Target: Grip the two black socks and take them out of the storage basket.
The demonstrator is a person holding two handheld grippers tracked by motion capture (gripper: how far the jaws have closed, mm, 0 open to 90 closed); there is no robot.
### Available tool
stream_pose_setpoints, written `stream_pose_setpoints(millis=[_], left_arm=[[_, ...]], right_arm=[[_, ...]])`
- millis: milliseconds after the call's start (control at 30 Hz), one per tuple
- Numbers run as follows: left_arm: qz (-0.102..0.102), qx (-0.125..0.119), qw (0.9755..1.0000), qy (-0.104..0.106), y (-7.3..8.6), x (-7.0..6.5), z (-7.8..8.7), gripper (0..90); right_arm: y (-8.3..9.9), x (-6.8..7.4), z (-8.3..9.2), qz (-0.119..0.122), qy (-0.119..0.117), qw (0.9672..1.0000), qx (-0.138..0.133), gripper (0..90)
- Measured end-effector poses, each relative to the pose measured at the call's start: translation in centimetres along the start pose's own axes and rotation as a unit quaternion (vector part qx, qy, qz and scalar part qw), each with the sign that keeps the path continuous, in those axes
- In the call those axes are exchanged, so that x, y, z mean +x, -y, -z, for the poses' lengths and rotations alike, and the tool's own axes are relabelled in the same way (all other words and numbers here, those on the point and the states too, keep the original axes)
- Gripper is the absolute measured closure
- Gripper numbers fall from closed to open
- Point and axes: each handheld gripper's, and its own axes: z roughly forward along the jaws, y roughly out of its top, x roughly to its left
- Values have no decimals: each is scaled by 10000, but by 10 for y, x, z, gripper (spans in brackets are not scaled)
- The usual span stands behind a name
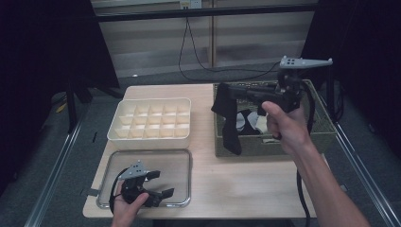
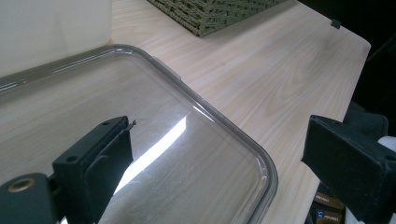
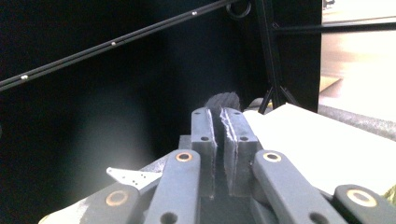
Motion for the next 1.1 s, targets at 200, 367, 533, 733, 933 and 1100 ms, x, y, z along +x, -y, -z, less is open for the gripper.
stream_pose_setpoints(millis=[200,367,533,733,933,1100], left_arm=[[-12,-9,10000,75,-2,-3,-4,81],[-69,43,9999,98,-5,-5,-8,81],[-117,61,9998,161,-7,-8,-12,81],[-196,163,9994,244,-8,-11,-17,81],[-143,130,9995,256,-9,-10,-19,81],[-190,209,9990,345,-12,-16,-27,82]], right_arm=[[21,2,-6,-128,-106,9998,50,842],[36,3,-12,-163,-121,9997,136,842],[53,-1,-21,-253,-142,9994,205,841],[73,-7,-32,-377,-175,9988,275,842],[98,-20,-42,-701,-126,9966,409,843],[110,-22,-35,-690,-18,9962,535,843]])
